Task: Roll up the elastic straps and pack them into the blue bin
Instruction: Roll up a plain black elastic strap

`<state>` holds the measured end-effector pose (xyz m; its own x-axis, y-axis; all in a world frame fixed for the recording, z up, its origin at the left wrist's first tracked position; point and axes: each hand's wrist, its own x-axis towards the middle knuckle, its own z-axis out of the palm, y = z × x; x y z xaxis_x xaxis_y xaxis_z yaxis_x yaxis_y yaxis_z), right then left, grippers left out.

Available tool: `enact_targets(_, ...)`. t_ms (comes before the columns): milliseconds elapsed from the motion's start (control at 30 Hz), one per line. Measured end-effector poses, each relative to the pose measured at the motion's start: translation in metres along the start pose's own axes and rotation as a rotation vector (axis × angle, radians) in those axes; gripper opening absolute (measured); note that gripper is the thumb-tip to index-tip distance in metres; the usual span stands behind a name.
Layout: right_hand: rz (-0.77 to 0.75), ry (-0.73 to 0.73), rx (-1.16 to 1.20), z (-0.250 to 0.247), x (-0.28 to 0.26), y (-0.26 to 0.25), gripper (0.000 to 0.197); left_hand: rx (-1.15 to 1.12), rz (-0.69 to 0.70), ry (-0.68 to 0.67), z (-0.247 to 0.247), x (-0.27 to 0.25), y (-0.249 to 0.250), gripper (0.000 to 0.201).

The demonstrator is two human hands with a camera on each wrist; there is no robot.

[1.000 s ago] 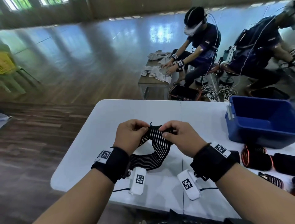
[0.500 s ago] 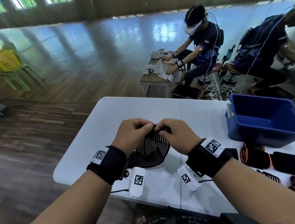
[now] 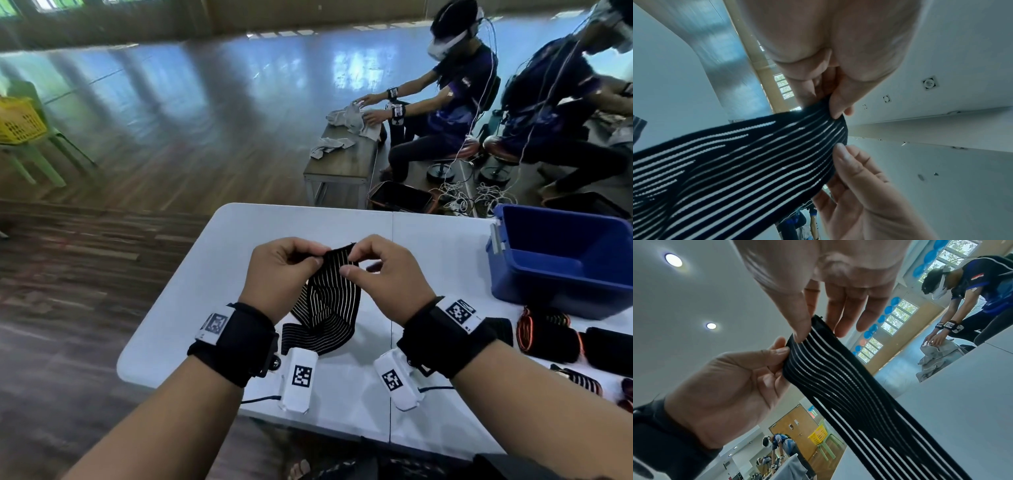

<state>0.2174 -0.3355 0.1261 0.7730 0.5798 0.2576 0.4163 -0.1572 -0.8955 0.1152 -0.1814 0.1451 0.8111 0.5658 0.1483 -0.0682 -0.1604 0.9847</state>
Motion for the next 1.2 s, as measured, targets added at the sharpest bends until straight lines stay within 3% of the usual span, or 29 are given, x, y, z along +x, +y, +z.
enact_targets(100, -0.052, 0.037, 0.019, -0.001, 0.001, -0.007, 0.021, -0.053, 0.044, -0.006, -0.001, 0.005, 0.009, 0.038)
enact_targets(200, -0.091, 0.118, 0.143, -0.004, 0.007, -0.018, 0.028, -0.069, 0.136, -0.005, 0.002, 0.009, 0.022, 0.028)
enact_targets(333, -0.148, 0.21, 0.207, -0.015, 0.021, -0.039, 0.021, -0.12, 0.222, -0.057, 0.006, 0.013, 0.035, 0.024)
enact_targets(600, -0.226, 0.227, 0.246, -0.03, 0.042, -0.069, 0.023, -0.01, 0.409, 0.023, 0.025, 0.023, 0.052, 0.029)
enact_targets(867, -0.239, 0.186, 0.281, -0.035, 0.047, -0.08, 0.021, -0.024, 0.401, -0.063, 0.04, 0.031, 0.062, 0.041)
enact_targets(1000, -0.231, 0.175, 0.198, -0.039, 0.039, -0.066, 0.019, -0.007, 0.397, -0.022, 0.047, 0.036, 0.06, 0.05)
enact_targets(1200, -0.043, -0.082, 0.037, -0.024, 0.003, -0.016, 0.033, -0.086, 0.314, 0.008, 0.054, 0.058, 0.052, 0.055)
